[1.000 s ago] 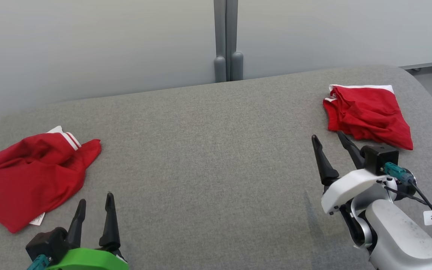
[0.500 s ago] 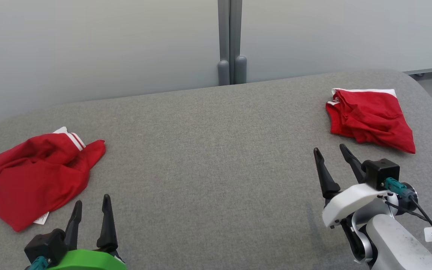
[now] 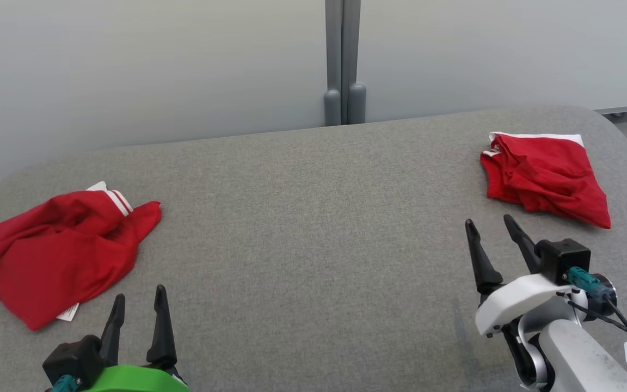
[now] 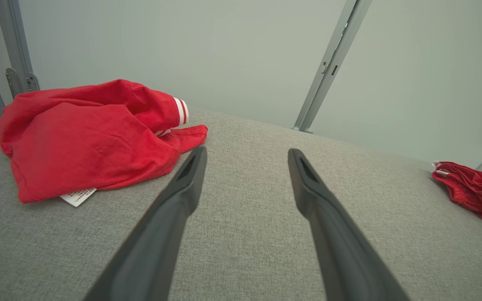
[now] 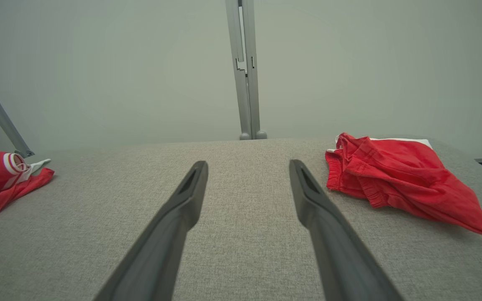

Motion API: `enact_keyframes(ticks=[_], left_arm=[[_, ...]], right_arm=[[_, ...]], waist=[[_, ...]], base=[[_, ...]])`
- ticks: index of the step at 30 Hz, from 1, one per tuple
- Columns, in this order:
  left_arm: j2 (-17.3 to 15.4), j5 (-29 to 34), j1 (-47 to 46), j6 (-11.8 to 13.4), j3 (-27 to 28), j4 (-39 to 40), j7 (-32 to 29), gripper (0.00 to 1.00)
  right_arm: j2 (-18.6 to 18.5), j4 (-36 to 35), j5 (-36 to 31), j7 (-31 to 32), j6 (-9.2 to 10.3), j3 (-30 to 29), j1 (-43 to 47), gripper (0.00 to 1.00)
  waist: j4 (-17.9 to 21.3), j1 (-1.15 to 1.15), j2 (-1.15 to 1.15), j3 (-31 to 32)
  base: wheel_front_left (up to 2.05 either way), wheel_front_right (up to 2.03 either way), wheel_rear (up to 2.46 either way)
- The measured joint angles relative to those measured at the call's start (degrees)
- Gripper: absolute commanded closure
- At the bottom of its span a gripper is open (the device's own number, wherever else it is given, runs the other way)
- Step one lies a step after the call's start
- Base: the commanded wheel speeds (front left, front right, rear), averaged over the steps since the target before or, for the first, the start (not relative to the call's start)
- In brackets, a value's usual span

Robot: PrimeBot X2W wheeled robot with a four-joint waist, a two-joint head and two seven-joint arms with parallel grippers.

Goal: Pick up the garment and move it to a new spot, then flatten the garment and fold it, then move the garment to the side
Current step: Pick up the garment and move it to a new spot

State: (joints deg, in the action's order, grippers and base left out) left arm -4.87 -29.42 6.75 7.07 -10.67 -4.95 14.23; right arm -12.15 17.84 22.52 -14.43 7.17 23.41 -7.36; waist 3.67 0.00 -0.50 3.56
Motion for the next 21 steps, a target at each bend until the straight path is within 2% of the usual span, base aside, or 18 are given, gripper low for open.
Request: enact_keyframes(ticks=[11,21], left_arm=[[0.01,3.13,0.00,0.00,-0.64,-0.08,0.01,0.00],[-0.04,5.09,-0.01,0.00,0.53,-0.27,0.01,0.00]], right_arm=[[0.18,-1.51,-1.42,0.00,0.01,-2.34,1.75,0.00],[1.18,-2.57,-1.92,0.00,0.01,-2.16,2.26,0.00]], waist=[[-3.37,0.00,0.00,0.01],[-9.08,0.00,0.00,-0.10]], base=[[0.00,0.00,0.00],[0.00,0.00,0.00]])
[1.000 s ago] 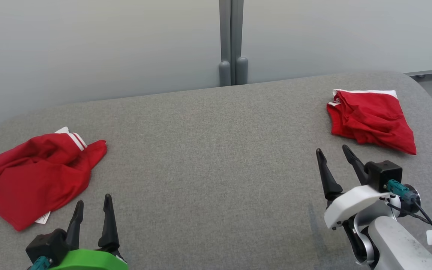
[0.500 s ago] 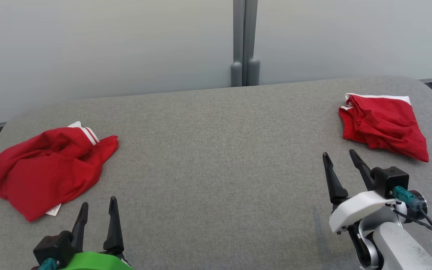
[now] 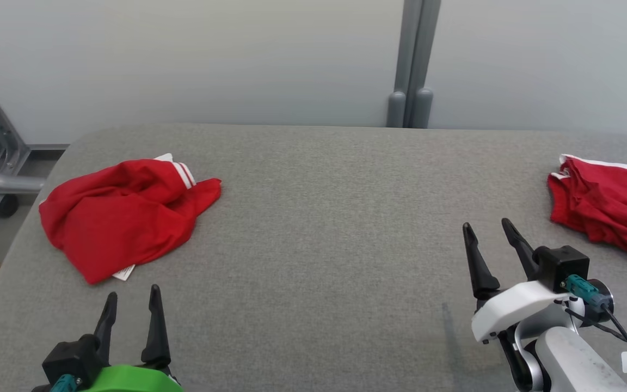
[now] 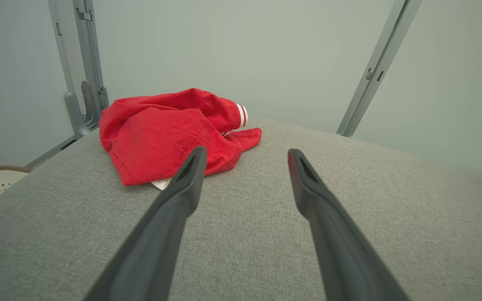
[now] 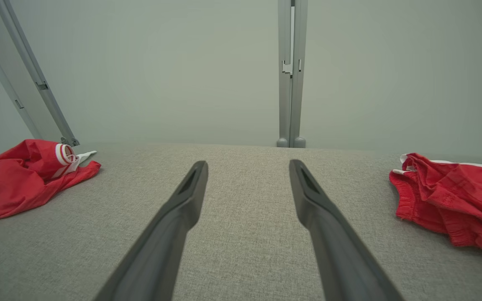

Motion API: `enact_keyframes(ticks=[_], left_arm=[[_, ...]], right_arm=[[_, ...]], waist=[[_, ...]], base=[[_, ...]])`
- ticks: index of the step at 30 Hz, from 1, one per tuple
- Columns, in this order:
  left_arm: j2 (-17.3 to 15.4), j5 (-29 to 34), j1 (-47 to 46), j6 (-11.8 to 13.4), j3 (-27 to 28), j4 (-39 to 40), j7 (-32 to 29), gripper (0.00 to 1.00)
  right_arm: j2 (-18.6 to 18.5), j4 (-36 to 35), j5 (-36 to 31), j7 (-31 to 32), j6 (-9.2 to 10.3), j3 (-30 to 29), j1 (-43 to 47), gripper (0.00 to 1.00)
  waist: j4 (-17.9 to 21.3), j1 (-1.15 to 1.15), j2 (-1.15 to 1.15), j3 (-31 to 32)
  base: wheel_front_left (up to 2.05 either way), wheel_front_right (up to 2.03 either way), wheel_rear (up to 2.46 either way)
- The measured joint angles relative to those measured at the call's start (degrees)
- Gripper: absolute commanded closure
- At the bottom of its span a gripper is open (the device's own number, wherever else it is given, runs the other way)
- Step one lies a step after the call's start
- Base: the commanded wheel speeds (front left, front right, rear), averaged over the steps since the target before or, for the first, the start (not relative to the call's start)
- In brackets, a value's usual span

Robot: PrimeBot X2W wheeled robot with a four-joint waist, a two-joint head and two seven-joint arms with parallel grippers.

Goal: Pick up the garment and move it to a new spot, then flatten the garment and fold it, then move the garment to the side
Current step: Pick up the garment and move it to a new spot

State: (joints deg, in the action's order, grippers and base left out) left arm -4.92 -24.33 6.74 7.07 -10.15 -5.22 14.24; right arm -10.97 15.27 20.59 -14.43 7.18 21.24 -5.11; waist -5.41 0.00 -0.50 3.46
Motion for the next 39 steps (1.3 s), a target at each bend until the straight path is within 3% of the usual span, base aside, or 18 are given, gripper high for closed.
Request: enact_keyframes(ticks=[22,39], left_arm=[[-0.41,3.39,0.07,0.01,4.71,-0.12,-0.07,0.00],[-1.62,3.56,-4.16,0.01,5.32,0.26,-2.98,0.00]], right_arm=[[1.64,-0.35,-1.10,0.00,0.00,1.69,0.16,0.00],[-0.22,-2.22,-3.50,0.87,0.00,1.37,-1.27,0.00]], waist=[[-15.19,0.00,0.00,-0.17],[-11.84,0.00,0.00,-3.85]], base=[[0.00,0.00,0.00],[0.00,0.00,0.00]])
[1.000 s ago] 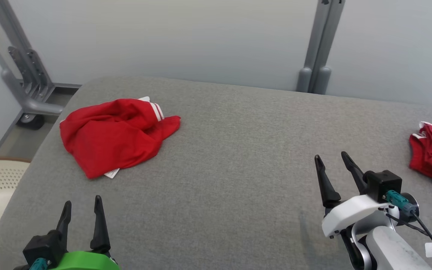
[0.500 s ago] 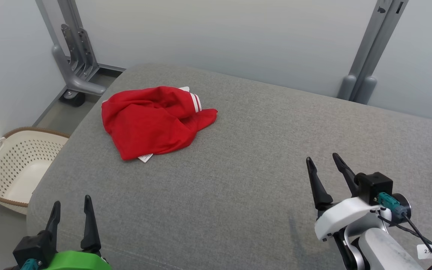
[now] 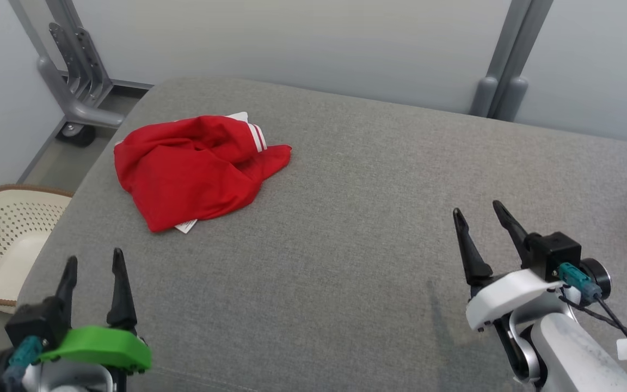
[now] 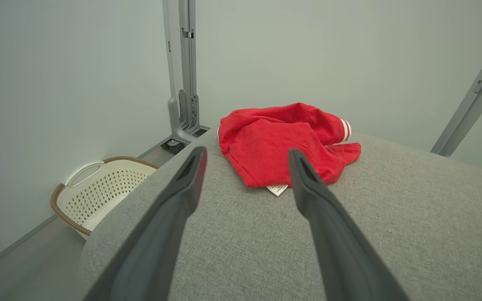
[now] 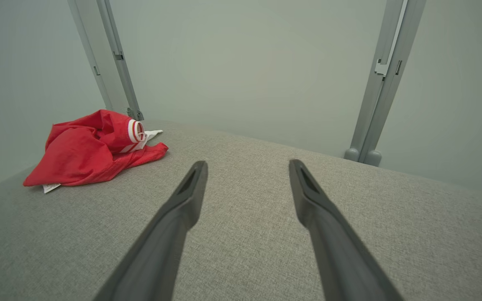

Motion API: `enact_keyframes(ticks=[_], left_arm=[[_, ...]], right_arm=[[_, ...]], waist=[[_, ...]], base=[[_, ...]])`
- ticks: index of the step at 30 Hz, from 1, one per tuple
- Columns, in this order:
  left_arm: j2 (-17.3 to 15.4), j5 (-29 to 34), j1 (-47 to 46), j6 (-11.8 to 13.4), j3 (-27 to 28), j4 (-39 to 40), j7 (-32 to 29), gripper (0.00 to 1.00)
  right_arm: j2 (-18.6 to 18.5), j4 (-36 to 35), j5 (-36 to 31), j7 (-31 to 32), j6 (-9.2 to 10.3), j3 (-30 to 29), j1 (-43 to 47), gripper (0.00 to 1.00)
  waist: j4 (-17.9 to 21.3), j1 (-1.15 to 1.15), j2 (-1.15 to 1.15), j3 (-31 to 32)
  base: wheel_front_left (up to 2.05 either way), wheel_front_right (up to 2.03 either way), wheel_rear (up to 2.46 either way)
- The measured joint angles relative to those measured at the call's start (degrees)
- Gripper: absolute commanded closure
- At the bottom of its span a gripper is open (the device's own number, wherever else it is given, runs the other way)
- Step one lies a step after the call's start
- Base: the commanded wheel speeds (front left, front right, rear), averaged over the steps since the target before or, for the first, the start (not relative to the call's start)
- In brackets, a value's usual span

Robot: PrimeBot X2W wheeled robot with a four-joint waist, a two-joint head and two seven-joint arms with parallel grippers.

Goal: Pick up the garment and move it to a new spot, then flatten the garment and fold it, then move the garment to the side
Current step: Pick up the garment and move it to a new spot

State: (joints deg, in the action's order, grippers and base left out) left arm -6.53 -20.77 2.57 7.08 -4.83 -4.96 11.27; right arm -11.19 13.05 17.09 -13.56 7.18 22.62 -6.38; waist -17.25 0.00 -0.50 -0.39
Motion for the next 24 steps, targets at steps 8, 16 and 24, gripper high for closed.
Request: enact_keyframes(ticks=[8,16,24], left_arm=[[-2.07,-0.73,-10.66,0.00,1.67,0.91,-3.85,0.00],[-4.53,-3.10,-20.58,0.00,5.52,-1.38,-9.13,0.00],[-6.97,-7.49,-28.86,0.02,10.32,-5.53,-17.40,0.00]], right_arm=[[-1.57,-2.76,-1.41,1.25,0.00,-0.30,-3.84,0.00],[-2.18,-4.76,-2.63,2.35,0.00,-0.37,-6.24,0.00],[-3.33,-7.47,-3.43,3.56,0.00,-1.27,-7.90,0.00]], waist=[[2.68,0.00,0.00,-4.17],[6.36,0.00,0.00,-8.68],[10.01,0.00,0.00,-13.88]], base=[[0.00,0.00,0.00],[0.00,0.00,0.00],[0.00,0.00,0.00]])
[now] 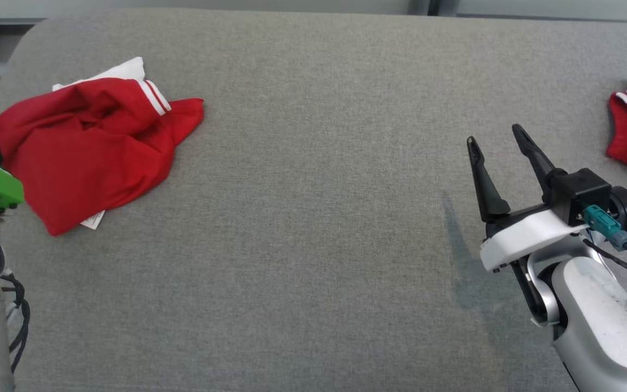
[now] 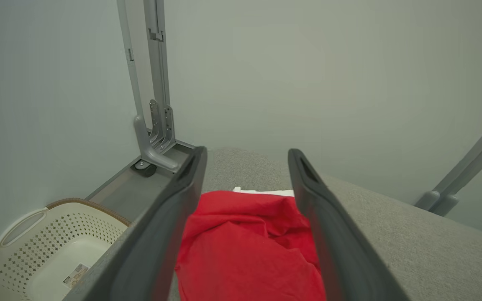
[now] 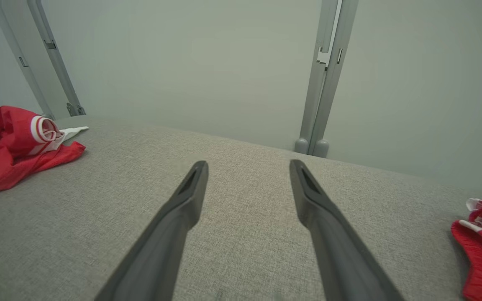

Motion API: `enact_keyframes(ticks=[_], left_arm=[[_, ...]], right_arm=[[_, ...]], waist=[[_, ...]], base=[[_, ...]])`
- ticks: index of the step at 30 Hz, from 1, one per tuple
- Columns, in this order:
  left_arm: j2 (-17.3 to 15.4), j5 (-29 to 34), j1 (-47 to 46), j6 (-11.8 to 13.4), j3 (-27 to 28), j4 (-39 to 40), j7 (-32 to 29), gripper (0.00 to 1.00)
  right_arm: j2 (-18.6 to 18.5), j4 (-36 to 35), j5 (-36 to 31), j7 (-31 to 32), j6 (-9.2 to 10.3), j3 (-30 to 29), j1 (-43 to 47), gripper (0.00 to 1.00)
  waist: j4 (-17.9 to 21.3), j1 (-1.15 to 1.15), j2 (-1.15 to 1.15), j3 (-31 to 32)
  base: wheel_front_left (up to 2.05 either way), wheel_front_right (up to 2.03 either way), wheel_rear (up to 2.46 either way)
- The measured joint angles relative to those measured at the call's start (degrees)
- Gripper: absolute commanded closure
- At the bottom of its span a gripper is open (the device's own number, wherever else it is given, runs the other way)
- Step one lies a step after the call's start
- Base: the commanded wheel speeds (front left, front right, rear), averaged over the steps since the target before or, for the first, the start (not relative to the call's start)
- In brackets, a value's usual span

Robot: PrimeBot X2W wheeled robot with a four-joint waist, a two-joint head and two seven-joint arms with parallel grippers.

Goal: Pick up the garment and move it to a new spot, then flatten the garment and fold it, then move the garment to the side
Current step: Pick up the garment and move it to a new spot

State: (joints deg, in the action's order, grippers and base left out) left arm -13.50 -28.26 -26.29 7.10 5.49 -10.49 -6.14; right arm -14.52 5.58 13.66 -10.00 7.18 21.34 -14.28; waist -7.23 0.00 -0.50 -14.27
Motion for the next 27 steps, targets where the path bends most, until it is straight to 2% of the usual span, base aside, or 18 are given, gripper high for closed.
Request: enact_keyframes(ticks=[12,19,27], left_arm=[[-2.25,-3.92,-8.14,0.00,1.80,-4.16,-9.22,0.00],[-2.01,-4.92,-11.21,-0.01,0.99,-7.51,-11.56,0.00],[-1.57,-4.92,-11.33,-0.01,-0.08,-12.07,-13.08,0.00]], right_arm=[[-1.78,-3.77,-1.08,1.56,0.00,-1.94,-2.87,0.00],[-2.55,-4.41,-1.79,1.56,0.00,-3.85,-4.15,0.00],[-2.97,-4.31,-2.18,1.56,0.00,-3.61,-4.63,0.00]], waist=[[3.64,0.00,0.00,-9.36],[4.42,0.00,0.00,-14.64],[3.96,-0.01,0.00,-17.53]], base=[[0.00,0.00,0.00],[0.00,0.00,0.00],[0.00,0.00,0.00]])
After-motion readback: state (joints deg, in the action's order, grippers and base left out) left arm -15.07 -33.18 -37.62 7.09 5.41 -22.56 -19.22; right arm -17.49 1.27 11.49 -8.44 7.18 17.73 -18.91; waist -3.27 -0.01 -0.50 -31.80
